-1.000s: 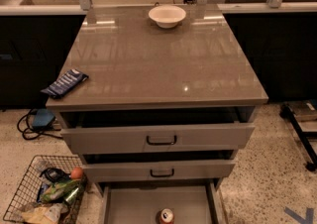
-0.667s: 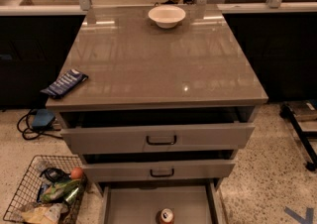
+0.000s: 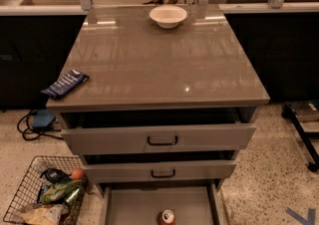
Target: Pick coke can from bottom drawer and place on counter
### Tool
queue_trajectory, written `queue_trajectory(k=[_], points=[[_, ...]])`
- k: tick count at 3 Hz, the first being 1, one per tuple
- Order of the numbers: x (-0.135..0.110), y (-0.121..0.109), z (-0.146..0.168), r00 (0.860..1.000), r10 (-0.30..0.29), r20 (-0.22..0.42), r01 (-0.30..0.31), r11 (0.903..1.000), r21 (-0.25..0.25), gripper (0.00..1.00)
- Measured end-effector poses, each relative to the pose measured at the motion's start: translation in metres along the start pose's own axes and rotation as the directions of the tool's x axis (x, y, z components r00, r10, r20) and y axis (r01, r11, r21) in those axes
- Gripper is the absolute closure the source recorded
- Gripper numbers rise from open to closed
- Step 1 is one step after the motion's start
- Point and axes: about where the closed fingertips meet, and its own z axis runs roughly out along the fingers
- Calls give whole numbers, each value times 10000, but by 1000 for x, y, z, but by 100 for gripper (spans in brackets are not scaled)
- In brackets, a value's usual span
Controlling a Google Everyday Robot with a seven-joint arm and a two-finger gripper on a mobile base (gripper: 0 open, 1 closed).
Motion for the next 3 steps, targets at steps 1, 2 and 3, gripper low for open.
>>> queue_trajectory(k=[1,2,3], points=[[24,13,52,9998,172,-47,-171,9994,307,0],[49,30,101,9989,441,-185,-430,9975,556,0],[84,47,157,9969,787,61,-789,9936,803,0]])
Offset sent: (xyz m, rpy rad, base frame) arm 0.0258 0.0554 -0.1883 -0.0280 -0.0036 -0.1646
